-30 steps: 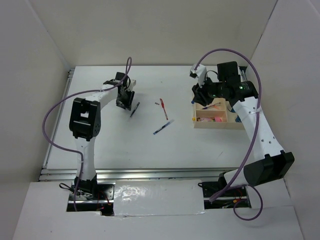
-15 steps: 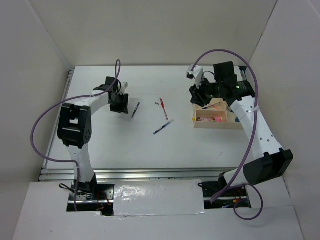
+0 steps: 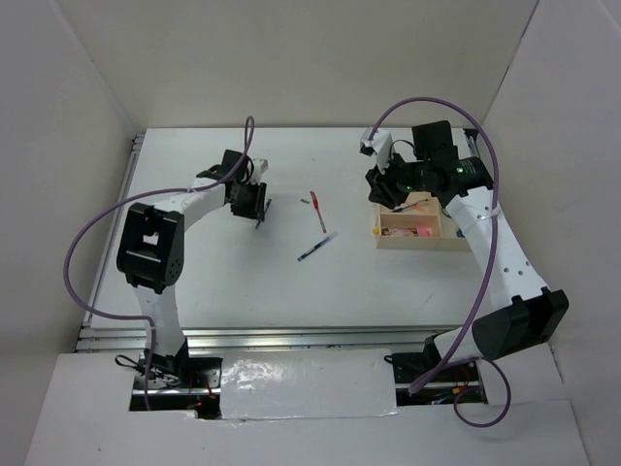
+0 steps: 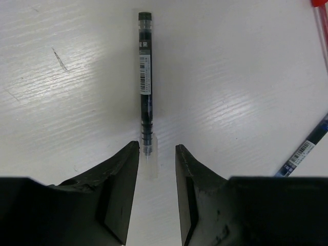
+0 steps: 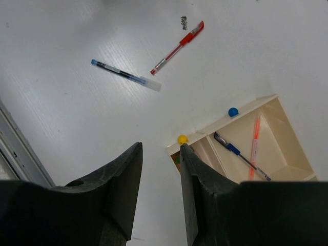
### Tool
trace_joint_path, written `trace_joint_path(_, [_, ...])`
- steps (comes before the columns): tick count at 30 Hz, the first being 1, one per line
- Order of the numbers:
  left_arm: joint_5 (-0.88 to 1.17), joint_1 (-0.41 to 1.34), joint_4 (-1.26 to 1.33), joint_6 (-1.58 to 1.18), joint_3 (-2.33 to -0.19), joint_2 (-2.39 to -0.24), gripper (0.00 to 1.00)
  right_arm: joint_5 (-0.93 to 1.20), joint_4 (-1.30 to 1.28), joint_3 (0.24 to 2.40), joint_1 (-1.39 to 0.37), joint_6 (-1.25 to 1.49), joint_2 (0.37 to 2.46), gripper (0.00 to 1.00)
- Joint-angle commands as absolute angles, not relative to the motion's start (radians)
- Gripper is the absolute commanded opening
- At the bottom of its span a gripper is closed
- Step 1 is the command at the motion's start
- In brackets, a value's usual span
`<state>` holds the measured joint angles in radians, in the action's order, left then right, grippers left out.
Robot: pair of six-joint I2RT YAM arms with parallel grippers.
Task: Sort the stationery into containers
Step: Pick up the pen from the center of the board.
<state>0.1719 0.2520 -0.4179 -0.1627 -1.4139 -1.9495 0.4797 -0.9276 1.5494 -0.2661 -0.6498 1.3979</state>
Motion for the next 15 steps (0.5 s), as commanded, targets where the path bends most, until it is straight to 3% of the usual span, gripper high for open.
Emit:
trace_joint_path(1, [0.123, 0.267, -0.406, -0.164, -1.45, -1.994, 0.47, 0.477, -0.899, 1.554, -0.278, -0.663, 1.397, 0.42])
trace_joint_path(12, [-0.055, 0.325, -0.428, -0.104, -1.465, -2.086, 0.4, 0.485, -0.888, 1.516, -0.299, -0.699, 1.365, 0.42])
trace_joint_path(14, [-0.07, 0.327, -0.43, -0.094, -1.465, -2.098, 0.28, 0.485, -0.882, 1.506, -0.307, -0.703, 1.358, 0.43])
trace_joint_path(15, [-0.075, 0.327, -0.434, -0.092, -1.463, -2.102, 0.17, 0.476, -0.873, 1.5, -0.311, -0.692, 1.355, 0.44])
